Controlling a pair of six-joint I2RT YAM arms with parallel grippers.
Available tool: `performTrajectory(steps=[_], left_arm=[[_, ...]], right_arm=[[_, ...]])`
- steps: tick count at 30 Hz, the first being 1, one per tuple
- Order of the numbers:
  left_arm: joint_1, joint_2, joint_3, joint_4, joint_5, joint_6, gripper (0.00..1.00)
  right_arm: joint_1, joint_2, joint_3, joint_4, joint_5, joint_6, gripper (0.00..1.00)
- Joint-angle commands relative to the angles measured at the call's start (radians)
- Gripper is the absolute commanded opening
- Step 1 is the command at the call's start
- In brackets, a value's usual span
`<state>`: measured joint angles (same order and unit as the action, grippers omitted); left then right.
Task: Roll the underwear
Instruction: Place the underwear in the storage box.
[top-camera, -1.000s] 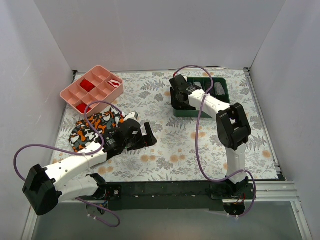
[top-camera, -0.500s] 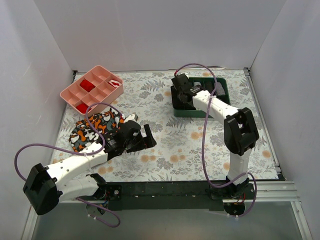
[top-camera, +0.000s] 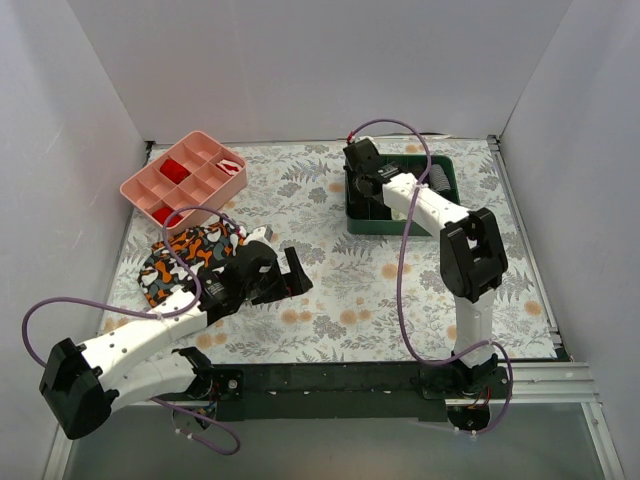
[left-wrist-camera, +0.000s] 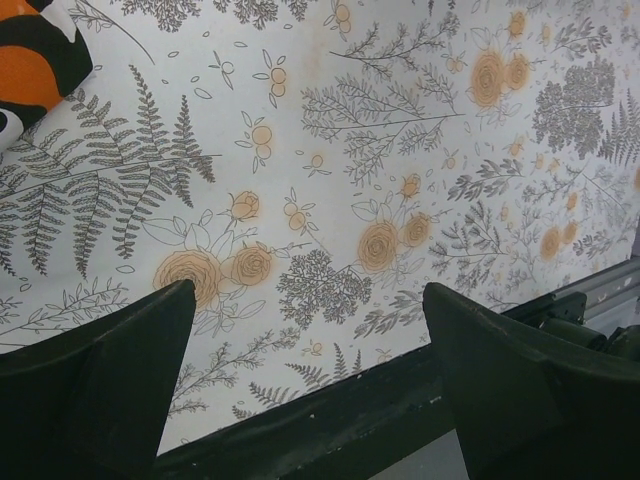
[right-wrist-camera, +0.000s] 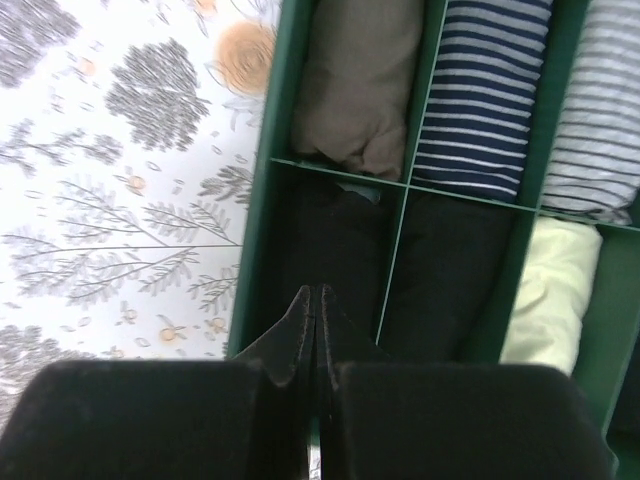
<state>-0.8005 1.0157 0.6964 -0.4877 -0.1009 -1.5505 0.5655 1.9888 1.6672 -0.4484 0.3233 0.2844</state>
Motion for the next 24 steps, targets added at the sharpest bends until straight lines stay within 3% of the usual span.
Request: performTrajectory(steps=[1,7,11,24], left_arm=[[0.004,-0.068,0.043,-0.046,-0.016,0.012,0.98],[0.004,-0.085,0.048,-0.069,-0.025,-0.005,0.98],[0.004,-0.091,0.032,-0.071,-0.028,-0.023,0.98],[0.004,-0.077,0.041,-0.066,-0.029,-0.028,0.98]], right_arm=[[-0.016,0.054,0.051,0.011,-0.030,-0.010,0.01],[-0.026,0.113,0.060,0.010,-0.053,-0.013,0.01],[-0.027,0.055,0.040,0.048,-0.046,-0.027,0.01],[-0.058,0.102,0.155,0.021,-0.069,-0.059,0.01]])
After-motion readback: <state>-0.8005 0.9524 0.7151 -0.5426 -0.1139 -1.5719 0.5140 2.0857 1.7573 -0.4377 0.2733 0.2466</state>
